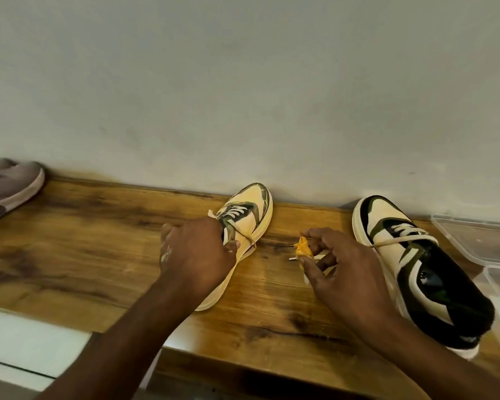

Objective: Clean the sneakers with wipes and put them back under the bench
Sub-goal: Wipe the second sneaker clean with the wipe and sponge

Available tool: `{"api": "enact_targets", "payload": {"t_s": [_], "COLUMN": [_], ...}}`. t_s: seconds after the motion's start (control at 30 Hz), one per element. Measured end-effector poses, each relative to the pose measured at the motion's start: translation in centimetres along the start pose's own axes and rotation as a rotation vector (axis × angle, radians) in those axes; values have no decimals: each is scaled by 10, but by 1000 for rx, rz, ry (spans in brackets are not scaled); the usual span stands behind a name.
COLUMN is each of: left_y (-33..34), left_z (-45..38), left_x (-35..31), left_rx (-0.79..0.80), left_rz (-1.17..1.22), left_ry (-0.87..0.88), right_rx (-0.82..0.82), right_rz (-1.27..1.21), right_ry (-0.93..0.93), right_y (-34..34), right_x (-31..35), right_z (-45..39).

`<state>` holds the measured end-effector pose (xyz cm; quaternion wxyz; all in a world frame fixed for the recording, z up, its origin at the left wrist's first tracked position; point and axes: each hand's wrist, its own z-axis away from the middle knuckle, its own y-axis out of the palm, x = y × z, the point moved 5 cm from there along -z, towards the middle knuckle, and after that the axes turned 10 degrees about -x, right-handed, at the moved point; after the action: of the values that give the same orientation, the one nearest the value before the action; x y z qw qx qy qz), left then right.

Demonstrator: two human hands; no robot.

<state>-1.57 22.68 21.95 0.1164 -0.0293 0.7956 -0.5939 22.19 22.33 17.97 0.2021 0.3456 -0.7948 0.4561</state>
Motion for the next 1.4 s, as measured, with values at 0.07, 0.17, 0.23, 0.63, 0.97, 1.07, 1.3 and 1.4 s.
{"api": "enact_targets", "payload": {"t_s": [0.07, 0.17, 0.23, 0.63, 0.97, 1.07, 1.3, 1.4], "left_y": [1, 3, 5, 24, 30, 29, 32, 36], "left_z": [2, 3, 2, 14, 14, 16, 13, 13], "left_x": [-5, -10, -11, -37, -40, -44, -41, -39], "left_rx": [-25, -91, -96, 362, 545, 539, 476, 432], "left_rz": [61, 138, 319, 1138, 1226, 1252, 1251, 1243], "left_ry": [11, 45, 25, -190, -131, -84, -51, -64], "right_rx": [-12, -24, -50, -25, 125, 49, -16, -34], "right_rz": [-8, -61, -101, -387, -304, -103, -186, -179], "right_ry": [-10, 0, 17, 205, -29, -241, -115, -178], "right_y": [-1, -8, -16, -42, -22, -23, -20, -18], "right_x": [1, 5, 7, 7, 42, 53, 34, 39], "right_z": [-1, -5, -10, -17, 6, 11, -7, -6]}}
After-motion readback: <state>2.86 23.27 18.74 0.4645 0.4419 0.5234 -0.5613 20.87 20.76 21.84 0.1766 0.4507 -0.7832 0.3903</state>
